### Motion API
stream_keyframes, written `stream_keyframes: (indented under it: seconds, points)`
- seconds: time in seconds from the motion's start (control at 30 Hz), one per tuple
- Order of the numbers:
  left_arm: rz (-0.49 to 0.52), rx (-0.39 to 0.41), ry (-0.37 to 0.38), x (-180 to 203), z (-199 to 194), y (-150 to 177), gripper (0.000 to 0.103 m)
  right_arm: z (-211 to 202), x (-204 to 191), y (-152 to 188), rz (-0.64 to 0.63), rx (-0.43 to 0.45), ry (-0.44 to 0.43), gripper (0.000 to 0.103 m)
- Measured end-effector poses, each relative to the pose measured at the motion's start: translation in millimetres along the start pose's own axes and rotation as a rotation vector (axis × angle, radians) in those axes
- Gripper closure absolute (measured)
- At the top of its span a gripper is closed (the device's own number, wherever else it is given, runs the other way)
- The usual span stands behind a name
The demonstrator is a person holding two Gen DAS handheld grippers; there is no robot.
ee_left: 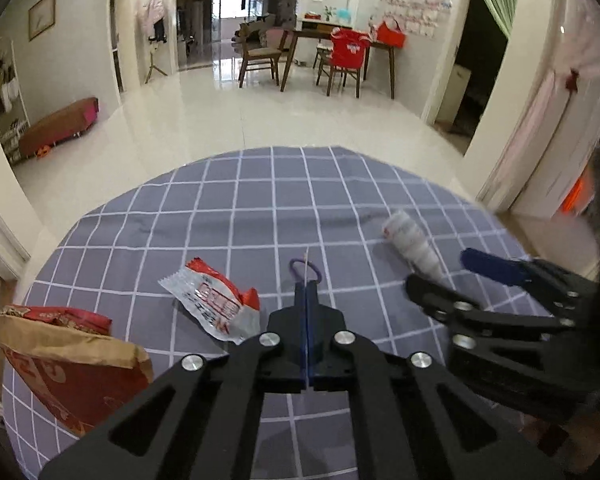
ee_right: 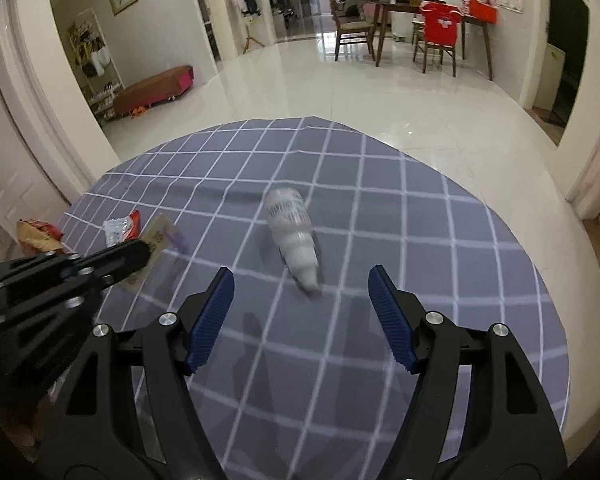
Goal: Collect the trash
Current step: 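Grasp the yellow key tag with the left tool while the right grasps the white bottle, then carry the key tag and white bottle over to the bucket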
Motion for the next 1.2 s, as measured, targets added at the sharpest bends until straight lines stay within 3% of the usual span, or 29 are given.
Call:
stream_keyframes:
  seconds: [0.07,0.1,0.13,0.2,0.4,0.7,0.9,1.2]
  points:
    - [-0.006,0.004,0.003,-4,0,0,0.102,5,-3,-7,-0.022,-0.011,0.009,0.036]
    - [-0.009,0.003,0.004,-4,1,0,0.102,9,-5,-10,-0.035,-0.02,0.008,0.043]
    - [-0.012,0.0,0.005,-6,1,2,0.102,11,-6,-10,-0.044,-0.029,0.013,0.059]
    - [-0.015,-0.006,0.012,-6,1,3,0.102,12,-7,-11,-0.074,-0.028,0.066,0.078]
    - [-0.011,0.012,0.011,-1,-13,10,0.102,-12,-4,10,-0.063,0.001,0.002,0.079]
    - [0.055,0.094,0.056,58,-67,25,0.102,-105,16,66,0.029,0.138,-0.135,0.079]
    - [0.138,0.126,0.111,123,-100,49,0.102,-162,41,113,0.096,0.22,-0.162,0.079]
    - [0.293,0.127,0.192,245,-122,98,0.102,-232,124,218,0.292,0.335,-0.153,0.079]
Point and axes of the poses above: each gripper's, at about its wrist camera, not at the fingertips, and z roughly the way its jaws point, x to its right, y to its underside, the point moved 8 cm from there along z, roughly the way its jaws point, and after that the axes turned 14 degrees about -x, right-handed, at the moved point
